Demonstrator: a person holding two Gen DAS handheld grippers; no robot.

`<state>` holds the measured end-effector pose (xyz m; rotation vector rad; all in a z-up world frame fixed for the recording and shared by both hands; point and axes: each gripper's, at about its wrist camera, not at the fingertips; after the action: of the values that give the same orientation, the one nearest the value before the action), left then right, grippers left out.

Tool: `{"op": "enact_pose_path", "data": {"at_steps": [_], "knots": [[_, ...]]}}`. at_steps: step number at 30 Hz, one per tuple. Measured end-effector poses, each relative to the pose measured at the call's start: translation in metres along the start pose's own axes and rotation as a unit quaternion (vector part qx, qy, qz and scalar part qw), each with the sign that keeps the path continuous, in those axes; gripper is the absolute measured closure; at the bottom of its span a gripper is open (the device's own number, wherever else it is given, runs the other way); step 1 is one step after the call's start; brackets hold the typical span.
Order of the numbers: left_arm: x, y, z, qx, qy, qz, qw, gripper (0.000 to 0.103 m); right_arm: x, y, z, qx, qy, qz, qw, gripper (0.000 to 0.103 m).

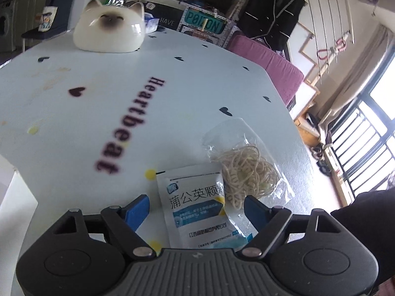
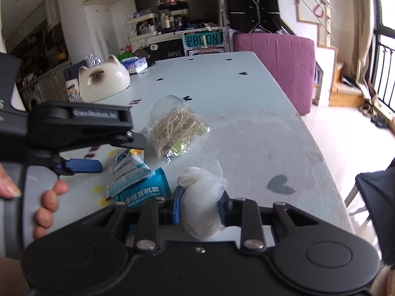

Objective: Organize soft objects
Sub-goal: 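Close the left tool on the medicine packet while the right tool grasps the tissue bundle, then lift the medicine packet with the left tool while the right tool carries the tissue toward the tray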

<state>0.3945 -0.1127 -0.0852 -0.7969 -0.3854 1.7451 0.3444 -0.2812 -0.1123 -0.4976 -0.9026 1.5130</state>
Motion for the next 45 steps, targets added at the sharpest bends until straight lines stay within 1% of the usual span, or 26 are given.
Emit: {"op": "enact_pose_path", "data": {"at_steps": [3,4,9,16,18,20,22,24,27,29,30,31,33,35,36,37,38,39,40,43,45], "knots": [[-0.007,0.002,-0.002,-0.004,-0.007,-0.018,0.9998,0.039,-0.002,0.004,0.005,-0.002,-0.001,-0.023,1.0,0.074],[-0.008,0.003,-0.002,-0.006,-0.008,-0.022,0.9997,0.043,-0.002,0.005,0.007,-0.002,-0.001,-0.026,1.0,0.074],[-0.01,0.01,0.002,-0.01,-0.007,-0.049,0.9987,0.047,0.001,0.008,0.012,0.004,-0.003,-0.038,0.999,0.074],[-0.008,0.03,0.018,-0.003,0.019,-0.079,0.9967,0.051,0.01,0.018,0.025,0.004,0.009,-0.047,0.999,0.075],[-0.007,0.036,0.024,0.001,0.025,-0.084,0.9962,0.053,0.011,0.02,0.03,0.001,0.012,-0.054,0.998,0.075],[-0.003,0.039,0.03,0.006,0.034,-0.075,0.9965,0.056,0.012,0.022,0.037,-0.002,0.015,-0.06,0.998,0.075],[0.0,0.041,0.038,0.002,0.043,-0.069,0.9966,0.063,0.014,0.023,0.044,-0.008,0.016,-0.061,0.998,0.075],[0.002,0.041,0.047,-0.003,0.047,-0.071,0.9964,0.068,0.017,0.022,0.052,-0.015,0.017,-0.058,0.998,0.075],[0.004,0.042,0.059,-0.002,0.054,-0.068,0.9962,0.071,0.02,0.021,0.064,-0.025,0.017,-0.057,0.998,0.075],[0.006,0.043,0.064,-0.004,0.054,-0.069,0.9962,0.075,0.022,0.021,0.069,-0.03,0.016,-0.06,0.998,0.076],[0.007,0.044,0.066,-0.003,0.054,-0.07,0.9961,0.09,0.022,0.022,0.072,-0.032,0.016,-0.061,0.997,0.076],[0.007,0.045,0.069,0.0,0.054,-0.075,0.9957,0.091,0.022,0.023,0.074,-0.033,0.015,-0.062,0.997,0.075],[0.008,0.046,0.074,0.003,0.045,-0.089,0.995,0.09,0.023,0.026,0.079,-0.033,0.015,-0.065,0.997,0.075],[0.009,0.05,0.077,0.013,0.04,-0.114,0.9926,0.086,0.022,0.028,0.082,-0.033,0.013,-0.07,0.997,0.075],[0.01,0.051,0.077,0.021,0.035,-0.125,0.9913,0.081,0.022,0.03,0.083,-0.032,0.012,-0.073,0.997,0.075],[0.011,0.053,0.077,0.024,0.027,-0.125,0.9915,0.067,0.021,0.032,0.083,-0.031,0.011,-0.076,0.997,0.075],[0.014,0.055,0.076,0.026,0.015,-0.124,0.9919,0.059,0.022,0.034,0.083,-0.03,0.01,-0.079,0.996,0.075],[0.016,0.057,0.074,0.027,0.003,-0.12,0.9924,0.045,0.022,0.035,0.083,-0.029,0.008,-0.082,0.996,0.075],[0.019,0.058,0.072,0.029,-0.007,-0.113,0.9932,0.036,0.022,0.036,0.083,-0.027,0.006,-0.084,0.996,0.075],[0.025,0.06,0.065,0.037,-0.023,-0.1,0.9941,0.026,0.023,0.038,0.083,-0.024,0.001,-0.085,0.996,0.075],[0.025,0.062,0.064,0.03,-0.026,-0.105,0.9937,0.026,0.024,0.039,0.084,-0.023,-0.001,-0.084,0.996,0.075]]}}
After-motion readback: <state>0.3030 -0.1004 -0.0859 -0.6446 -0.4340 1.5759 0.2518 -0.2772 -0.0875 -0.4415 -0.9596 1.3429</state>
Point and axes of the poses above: each gripper's, at about its wrist camera, not at the fingertips, and z roughly against the way its jaws point, x to its left, y to its underside, and after that the axes turned 3 degrees about -y, right-handed
